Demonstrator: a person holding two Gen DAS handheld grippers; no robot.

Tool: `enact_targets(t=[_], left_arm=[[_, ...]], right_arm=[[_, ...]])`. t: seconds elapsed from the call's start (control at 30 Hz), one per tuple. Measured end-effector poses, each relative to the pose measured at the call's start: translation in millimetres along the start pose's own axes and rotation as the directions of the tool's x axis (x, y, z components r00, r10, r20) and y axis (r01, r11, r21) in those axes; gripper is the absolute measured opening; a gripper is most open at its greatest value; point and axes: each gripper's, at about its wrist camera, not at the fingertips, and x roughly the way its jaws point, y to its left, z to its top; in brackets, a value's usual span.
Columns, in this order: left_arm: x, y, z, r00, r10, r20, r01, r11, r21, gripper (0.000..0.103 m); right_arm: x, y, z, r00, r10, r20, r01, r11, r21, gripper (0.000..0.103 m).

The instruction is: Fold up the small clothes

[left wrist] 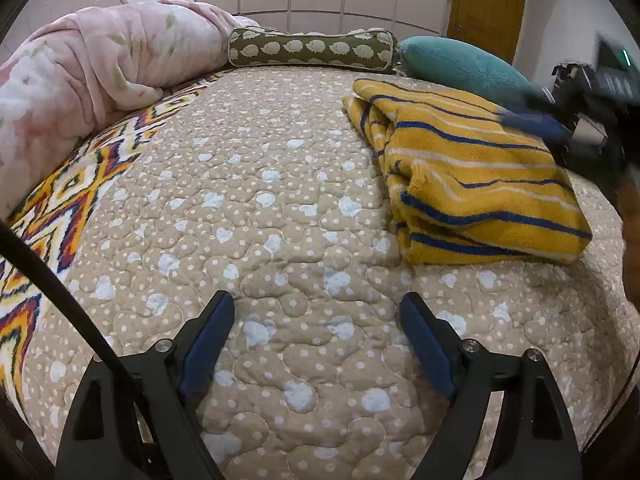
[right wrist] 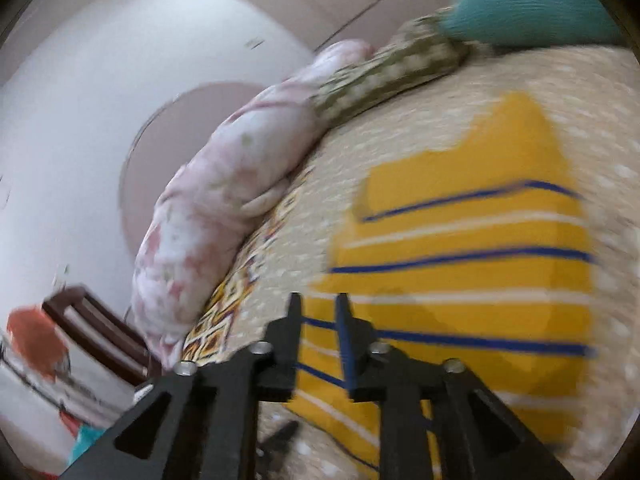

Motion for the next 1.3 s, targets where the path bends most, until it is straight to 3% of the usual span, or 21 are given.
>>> enact_targets(t=[0.1, 0.23, 0.4, 0.5, 0.6, 0.67, 0.87, 1.0, 1.3], left_arm=[[0, -1, 0, 1.000, 0.006, -0.004, -0.006, 1.000, -0.001, 0.086], [3, -10, 1, 0.999, -0.006, -0.042, 0.008, 0.999, 0.053, 0.103], [8, -18, 5, 0.994, 0.042, -0.102, -0.037, 0.998, 0.055, 0.103], [3, -20, 8, 0.991, 0.058, -0.119, -0.056, 0.998, 0.027, 0.102], [-21, -28, 7, 0.995, 0.026, -0.092, -0.027, 1.000, -0.010, 0.101], [-48, -37, 5, 0.999, 0.034, -0.035, -0.034, 0.999, -0.014, 0.101], [-116, -65, 2, 0.990, 0.076, 0.115, -0.079, 0.997, 0.016, 0.101], [-142, -66, -2, 0.992, 0.043, 0.121, -0.039, 0.999, -0.035, 0.101], [-145, -60, -12, 0.996, 0.062, 0.066, -0.058, 0.996, -0.065, 0.101]], right_arm=[[-24, -44, -26, 1.000, 0.023, 0.011, -0.024, 0.989, 0.147, 0.023], [-64, -72, -75, 0.994, 0.097, 0.054, -0.108, 0.960, 0.259, 0.023], [-110, -69, -123, 0.997, -0.032, 0.076, 0.012, 0.969, 0.246, 0.023], [-137, -60, -135, 0.988, -0.112, 0.107, 0.087, 0.972, 0.219, 0.031], [-155, -43, -138, 0.960, -0.230, 0.158, 0.201, 0.963, 0.179, 0.042], [-164, -32, -138, 0.933, -0.312, 0.178, 0.291, 0.947, 0.134, 0.043], [-165, -2, -151, 0.826, -0.532, 0.185, 0.542, 0.840, -0.001, 0.046], [-154, 15, -169, 0.764, -0.623, 0.167, 0.640, 0.765, -0.075, 0.049], [-142, 39, -184, 0.738, -0.658, 0.152, 0.675, 0.726, -0.133, 0.053]])
